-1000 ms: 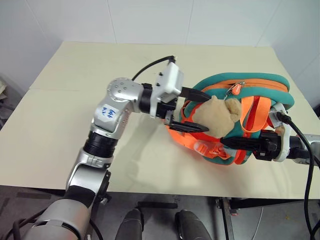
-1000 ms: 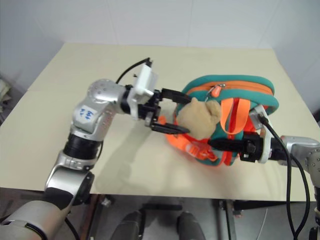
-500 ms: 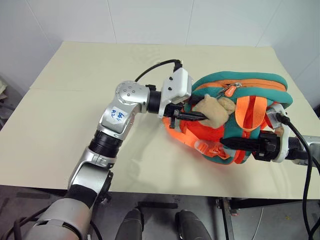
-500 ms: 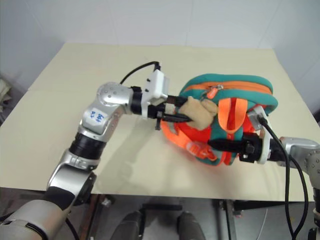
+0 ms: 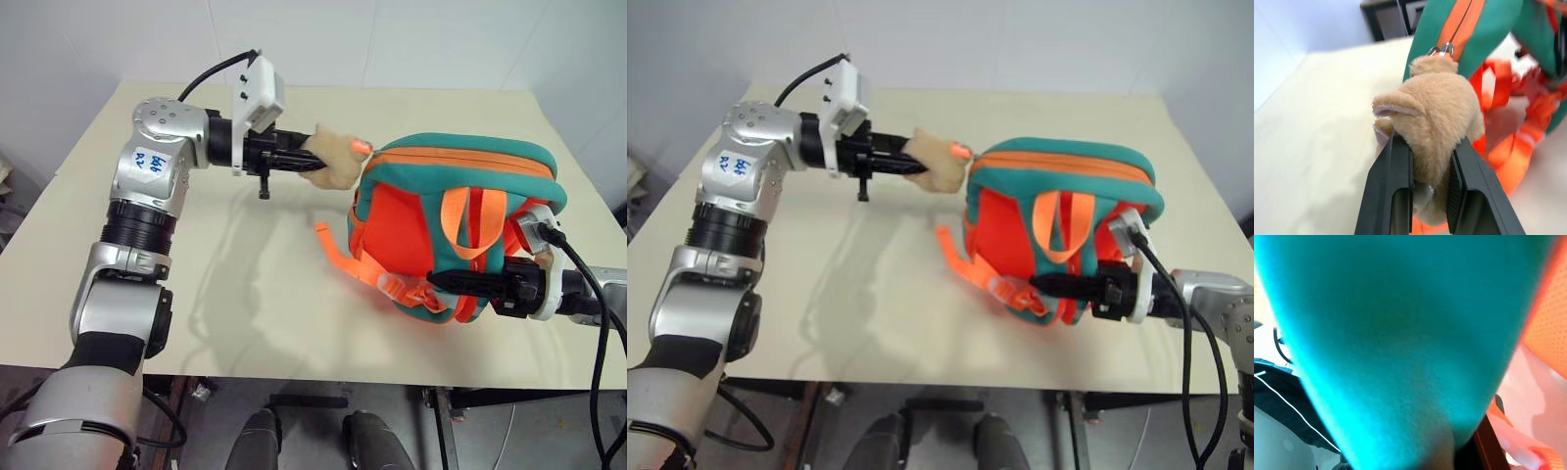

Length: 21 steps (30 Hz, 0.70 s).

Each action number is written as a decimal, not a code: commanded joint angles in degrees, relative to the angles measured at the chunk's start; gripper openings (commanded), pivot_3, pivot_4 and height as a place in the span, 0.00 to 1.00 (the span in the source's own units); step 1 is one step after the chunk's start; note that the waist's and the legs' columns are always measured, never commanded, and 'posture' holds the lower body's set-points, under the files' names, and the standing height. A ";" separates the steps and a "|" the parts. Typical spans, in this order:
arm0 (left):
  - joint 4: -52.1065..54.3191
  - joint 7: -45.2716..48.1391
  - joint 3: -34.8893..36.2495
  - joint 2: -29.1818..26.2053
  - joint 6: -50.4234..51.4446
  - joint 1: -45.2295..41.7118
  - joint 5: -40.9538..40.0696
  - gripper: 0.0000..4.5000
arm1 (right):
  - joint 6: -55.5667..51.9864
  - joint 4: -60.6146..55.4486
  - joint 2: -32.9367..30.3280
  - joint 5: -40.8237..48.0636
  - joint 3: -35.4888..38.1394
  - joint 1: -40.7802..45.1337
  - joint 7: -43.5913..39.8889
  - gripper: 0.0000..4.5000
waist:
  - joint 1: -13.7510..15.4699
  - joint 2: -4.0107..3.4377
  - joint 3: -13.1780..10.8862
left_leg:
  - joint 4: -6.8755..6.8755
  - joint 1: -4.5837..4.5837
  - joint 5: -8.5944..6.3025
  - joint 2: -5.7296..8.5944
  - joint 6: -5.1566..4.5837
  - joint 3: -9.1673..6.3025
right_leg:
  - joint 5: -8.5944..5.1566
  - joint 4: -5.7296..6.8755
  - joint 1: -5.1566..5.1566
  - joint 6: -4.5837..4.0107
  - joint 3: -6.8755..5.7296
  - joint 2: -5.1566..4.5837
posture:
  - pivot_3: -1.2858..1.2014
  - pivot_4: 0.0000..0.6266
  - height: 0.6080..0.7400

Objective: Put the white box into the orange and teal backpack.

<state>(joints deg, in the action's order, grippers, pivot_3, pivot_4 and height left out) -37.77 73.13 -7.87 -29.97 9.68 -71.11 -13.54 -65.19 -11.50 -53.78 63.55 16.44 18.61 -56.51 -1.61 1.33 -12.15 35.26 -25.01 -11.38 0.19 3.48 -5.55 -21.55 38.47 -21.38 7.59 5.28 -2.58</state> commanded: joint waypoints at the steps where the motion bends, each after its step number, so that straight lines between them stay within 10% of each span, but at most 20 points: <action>1: -9.76 2.49 2.04 -2.65 -3.55 -2.20 1.77 0.10 | -0.85 -1.46 -0.32 1.46 2.78 -2.04 0.71 0.00 | 0.03 0.00 0.00 | 0.00 -0.05 0.00 0.00 0.00 0.00 | 0.00 -0.02 -0.04 0.00 0.00 -0.01 | 0.52 0.24 1.00; 21: -31.19 -17.87 0.95 16.62 -14.62 2.67 11.08 0.10 | -1.35 -4.38 0.93 6.64 3.63 -3.14 4.89 0.00 | 0.99 0.03 0.01 | 0.28 -0.03 0.05 0.08 -0.09 -0.11 | 0.06 0.19 0.07 0.10 -0.02 -0.03 | 0.52 0.24 1.00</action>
<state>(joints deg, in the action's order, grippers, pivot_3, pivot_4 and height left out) -68.03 58.93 -7.72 -13.63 -5.35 -68.60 -3.51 -66.40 -14.28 -53.15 68.36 18.75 14.98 -51.28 -0.62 1.36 -12.14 35.59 -25.05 -11.31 0.28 3.37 -5.65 -21.45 38.65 -21.30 7.73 5.27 -2.62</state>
